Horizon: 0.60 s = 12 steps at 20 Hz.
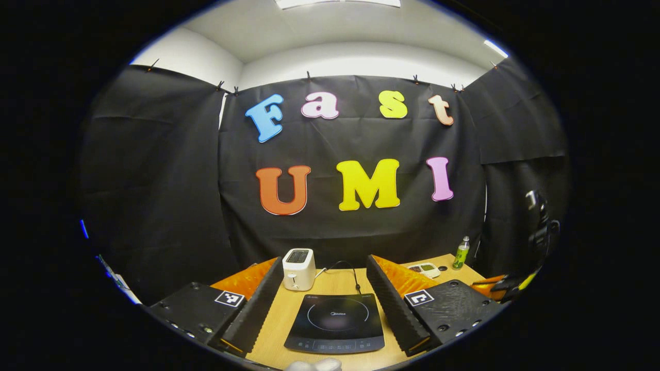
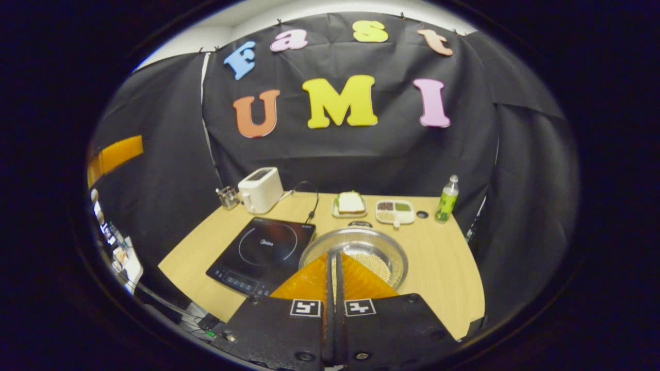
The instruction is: First push the handle of the pot to place it horizontally, then grasp the pot with both hands and set it on the induction cooktop.
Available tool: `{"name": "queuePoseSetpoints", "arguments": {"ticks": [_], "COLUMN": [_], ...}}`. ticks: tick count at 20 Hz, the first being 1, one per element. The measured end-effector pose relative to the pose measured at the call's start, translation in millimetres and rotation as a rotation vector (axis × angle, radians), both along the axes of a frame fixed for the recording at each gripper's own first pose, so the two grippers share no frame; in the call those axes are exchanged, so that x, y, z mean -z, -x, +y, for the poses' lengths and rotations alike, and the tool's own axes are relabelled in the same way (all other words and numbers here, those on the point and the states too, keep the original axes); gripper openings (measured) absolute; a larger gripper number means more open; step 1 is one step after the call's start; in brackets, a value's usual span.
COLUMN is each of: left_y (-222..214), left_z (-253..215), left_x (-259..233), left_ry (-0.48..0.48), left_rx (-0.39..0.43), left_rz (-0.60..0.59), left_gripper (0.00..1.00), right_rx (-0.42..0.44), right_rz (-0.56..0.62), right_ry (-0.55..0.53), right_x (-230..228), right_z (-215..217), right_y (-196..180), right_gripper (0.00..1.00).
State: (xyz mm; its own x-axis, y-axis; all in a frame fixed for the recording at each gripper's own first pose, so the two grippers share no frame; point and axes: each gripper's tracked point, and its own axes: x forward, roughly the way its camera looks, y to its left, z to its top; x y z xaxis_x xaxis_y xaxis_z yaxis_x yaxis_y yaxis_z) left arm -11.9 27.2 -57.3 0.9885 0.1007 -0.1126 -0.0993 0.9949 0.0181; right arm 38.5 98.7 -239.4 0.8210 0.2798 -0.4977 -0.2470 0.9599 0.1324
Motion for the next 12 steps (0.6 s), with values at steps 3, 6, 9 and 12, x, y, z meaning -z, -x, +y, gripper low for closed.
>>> {"name": "queuePoseSetpoints", "arguments": {"ticks": [3,6,9,12], "left_y": [4,6,6,5], "left_z": [5,6,13,19], "left_x": [8,14,19,23], "left_ry": [0.012,0.026,0.026,0.025], "left_rx": [-0.017,-0.028,-0.043,-0.057], "left_rz": [0.021,0.036,0.049,0.059], "left_gripper": [0.96,0.97,0.97,0.97], "right_rx": [-0.043,-0.065,-0.098,-0.139], "right_rz": [0.094,0.177,0.23,0.273], "right_ry": [0.028,0.045,0.077,0.107], "right_x": [48,88,121,146], "right_z": [14,25,36,55], "right_y": [2,3,7,8], "right_gripper": [0.04,0.04,0.04,0.04]}}
